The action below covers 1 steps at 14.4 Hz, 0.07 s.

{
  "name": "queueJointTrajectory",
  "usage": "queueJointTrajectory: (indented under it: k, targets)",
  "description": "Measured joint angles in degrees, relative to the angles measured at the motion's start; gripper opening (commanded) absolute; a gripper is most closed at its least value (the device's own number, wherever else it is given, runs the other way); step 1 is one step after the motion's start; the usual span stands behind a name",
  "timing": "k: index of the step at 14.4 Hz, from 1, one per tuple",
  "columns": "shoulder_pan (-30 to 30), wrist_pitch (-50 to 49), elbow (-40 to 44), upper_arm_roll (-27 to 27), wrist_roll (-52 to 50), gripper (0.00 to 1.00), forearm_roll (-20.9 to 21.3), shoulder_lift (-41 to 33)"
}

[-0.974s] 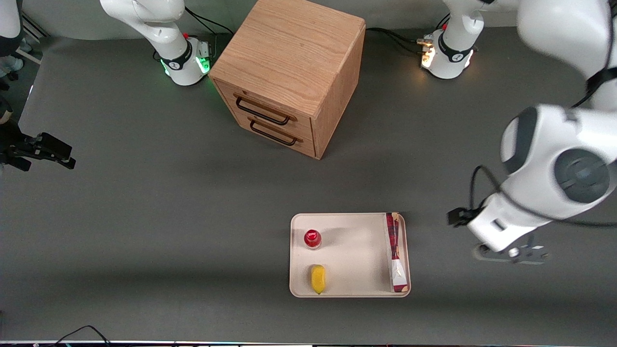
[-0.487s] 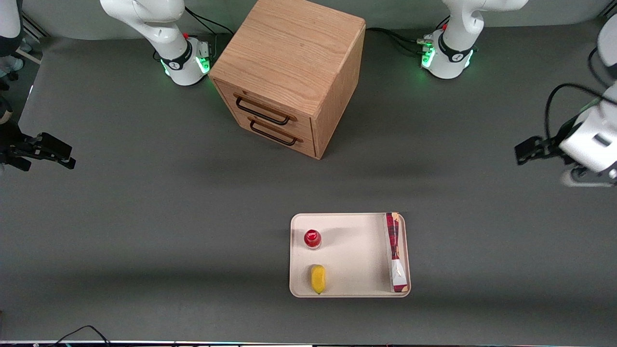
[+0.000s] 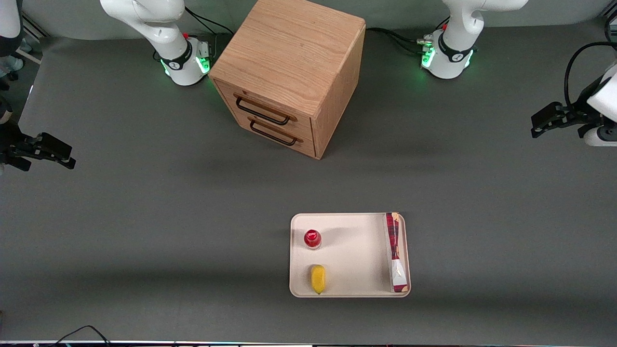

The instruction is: Place red cookie box on tray

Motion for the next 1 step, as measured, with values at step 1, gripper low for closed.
queueJointTrajectory:
  k: [1]
  targets:
    - [-0.01, 0.04, 0.00, -0.01, 0.01, 1.00, -0.14, -0.15]
